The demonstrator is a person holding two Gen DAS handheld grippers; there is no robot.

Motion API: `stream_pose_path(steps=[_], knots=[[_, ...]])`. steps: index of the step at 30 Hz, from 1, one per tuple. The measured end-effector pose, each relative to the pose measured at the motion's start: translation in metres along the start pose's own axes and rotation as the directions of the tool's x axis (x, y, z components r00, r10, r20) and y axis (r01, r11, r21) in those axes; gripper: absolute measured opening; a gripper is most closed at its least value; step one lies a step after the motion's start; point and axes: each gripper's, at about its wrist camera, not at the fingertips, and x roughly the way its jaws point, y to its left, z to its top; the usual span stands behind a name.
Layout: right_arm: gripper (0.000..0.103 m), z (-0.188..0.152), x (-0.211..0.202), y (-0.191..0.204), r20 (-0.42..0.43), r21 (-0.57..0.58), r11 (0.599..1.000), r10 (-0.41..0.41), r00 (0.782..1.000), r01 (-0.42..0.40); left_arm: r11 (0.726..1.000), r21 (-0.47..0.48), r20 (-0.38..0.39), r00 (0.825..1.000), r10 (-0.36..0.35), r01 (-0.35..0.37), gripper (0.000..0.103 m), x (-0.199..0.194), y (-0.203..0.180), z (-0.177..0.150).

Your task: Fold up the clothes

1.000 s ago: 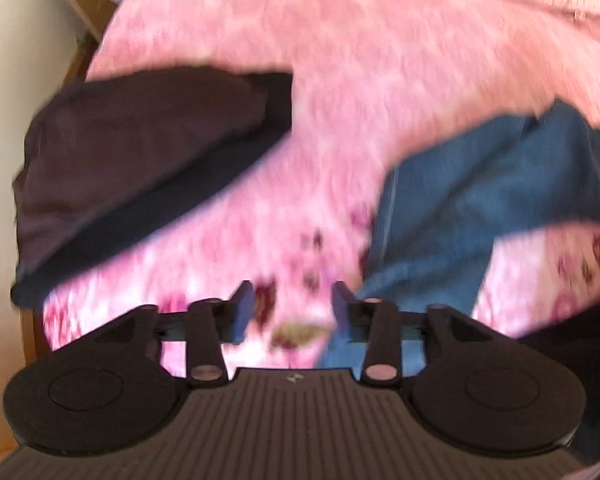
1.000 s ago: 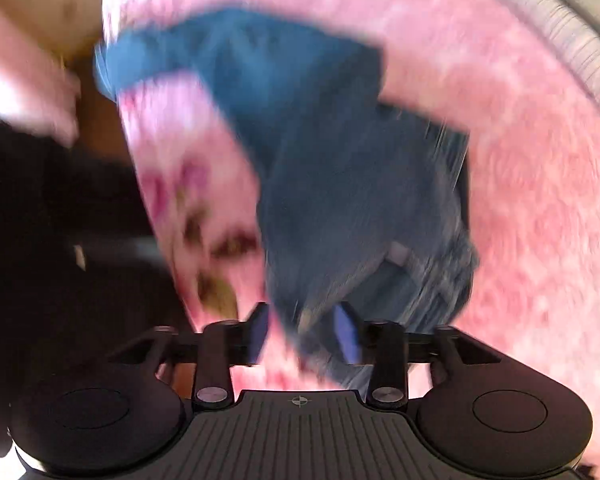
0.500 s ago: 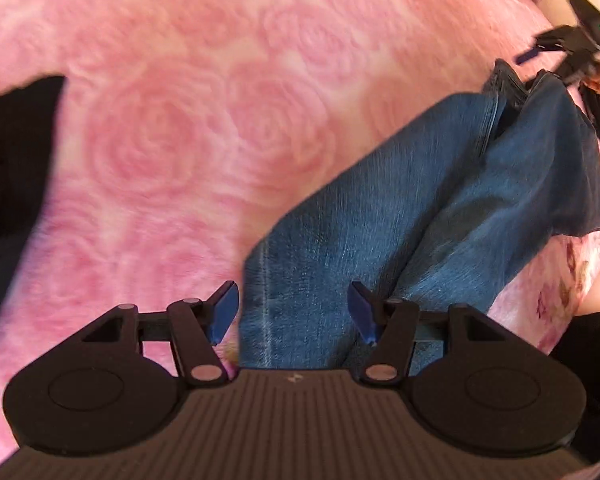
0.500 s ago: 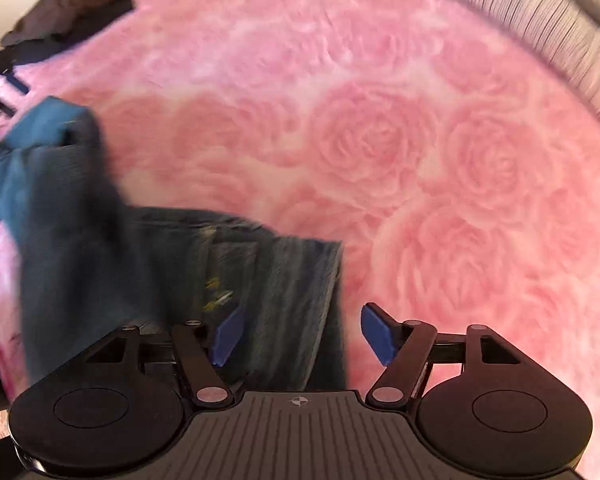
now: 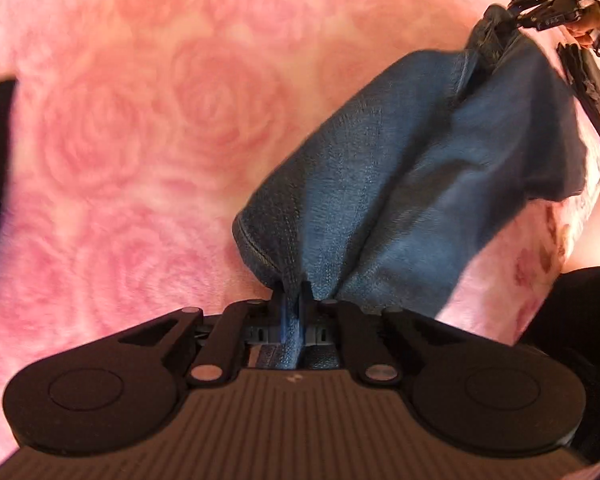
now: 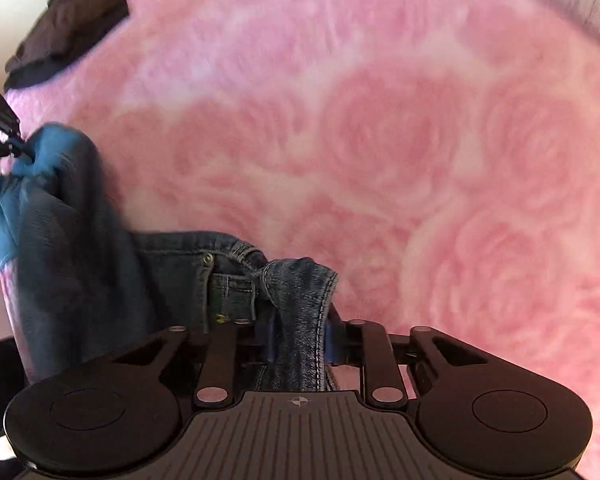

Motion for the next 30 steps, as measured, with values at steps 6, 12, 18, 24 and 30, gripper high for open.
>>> stream_pose_path(steps=[6,12,18,24,30], knots=[[0.018,-0.031,-0.133,-0.024,0.281,0.232,0.953,-0.259,0.924,0.197,0.994,0.058,0.133,0.987,0.089,-0.097,0.003,-0.082,-0.005,0.037],[0.019,-0.054,-0.184,-0.091,0.328,0.424,0.842,-0.485,0.811,0.333,0.957,0.187,0.305,0.939,0.156,-0.220,0.003,-0.096,0.005,0.173],[0.026,-0.047,-0.143,-0.158,0.232,0.525,0.755,-0.570,0.788,0.392,0.892,0.219,0.274,0.902,0.334,-0.396,0.022,-0.037,0.018,0.289],[0.049,-0.050,-0.114,-0.145,0.162,0.505,0.692,-0.663,0.731,0.516,0.867,0.220,0.232,0.887,0.399,-0.448,0.036,-0.025,0.006,0.276],[0.052,-0.096,-0.118,-0.075,0.188,0.443,0.780,-0.564,0.804,0.443,0.904,0.243,0.197,0.931,0.309,-0.351,0.052,-0.059,-0.017,0.167]])
